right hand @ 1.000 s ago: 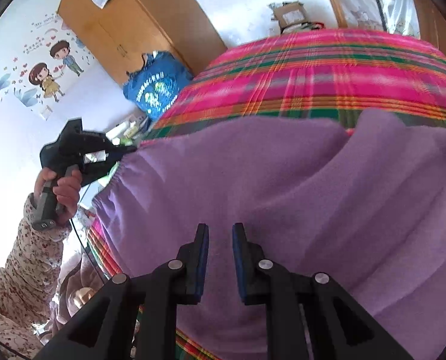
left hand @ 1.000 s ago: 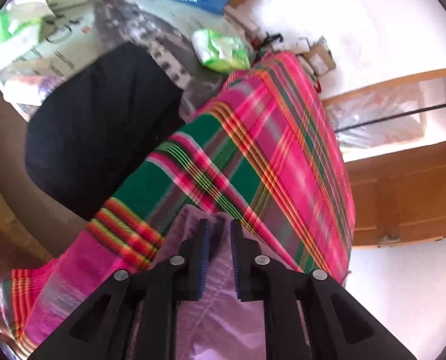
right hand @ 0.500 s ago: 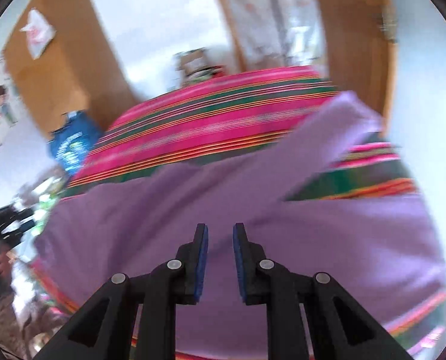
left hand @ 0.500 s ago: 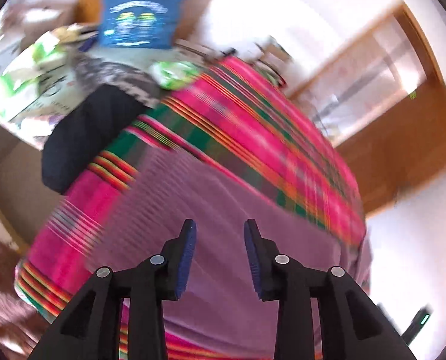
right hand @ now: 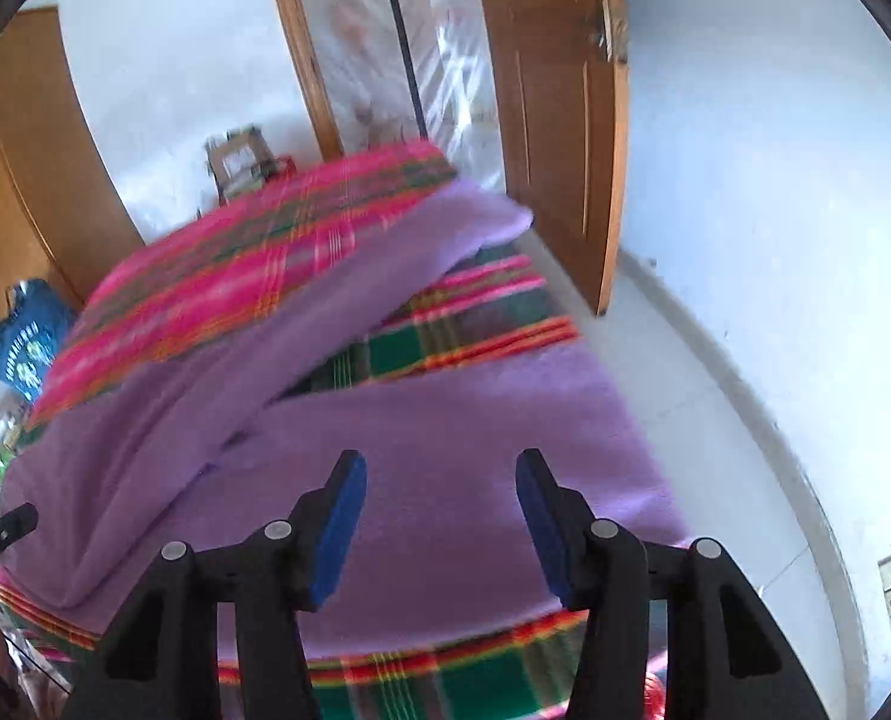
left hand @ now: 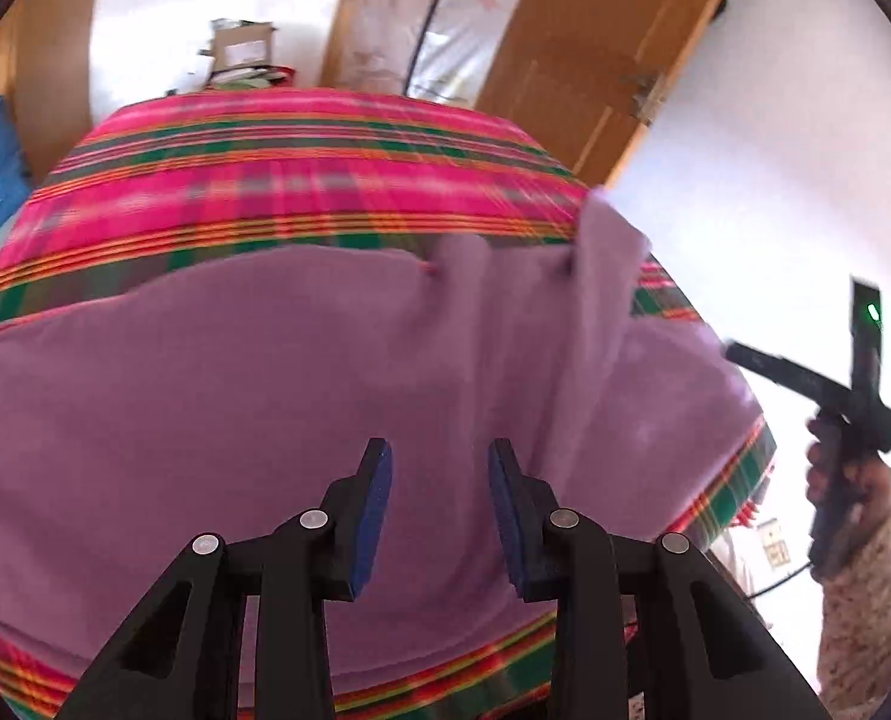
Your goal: Fold clothes
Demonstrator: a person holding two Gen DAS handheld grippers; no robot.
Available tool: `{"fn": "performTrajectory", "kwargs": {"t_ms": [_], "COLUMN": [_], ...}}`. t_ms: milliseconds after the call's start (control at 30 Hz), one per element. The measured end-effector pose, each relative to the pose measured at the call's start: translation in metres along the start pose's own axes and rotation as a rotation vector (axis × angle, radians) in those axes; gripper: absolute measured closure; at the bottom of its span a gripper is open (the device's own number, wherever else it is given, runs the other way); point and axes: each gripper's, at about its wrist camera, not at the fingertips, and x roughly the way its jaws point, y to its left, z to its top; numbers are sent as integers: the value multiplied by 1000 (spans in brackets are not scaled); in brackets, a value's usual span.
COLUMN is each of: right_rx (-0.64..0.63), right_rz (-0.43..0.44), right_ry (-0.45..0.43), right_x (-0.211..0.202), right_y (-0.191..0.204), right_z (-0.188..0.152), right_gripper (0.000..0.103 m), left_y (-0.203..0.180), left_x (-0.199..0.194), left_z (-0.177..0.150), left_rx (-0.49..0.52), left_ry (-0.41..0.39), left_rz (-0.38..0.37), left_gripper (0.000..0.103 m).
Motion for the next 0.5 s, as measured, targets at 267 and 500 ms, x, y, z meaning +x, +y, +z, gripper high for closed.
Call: {"fn": "performTrajectory", "kwargs": {"t_ms": [267,500], "right_rx": [-79,-127], "right_rz": [75,39], "right_ry": [-8,17], "right_x": [40,75], "right_y": [47,76], "right_z": [33,65], "right_gripper": [50,50], "left_y": [-19,-22], "left_x": [18,36], "left_z": [-3,1], "left_rx": [43,54], "left_ry": [41,73], "left_rz": [-52,-96], "left_gripper": [68,69]}}
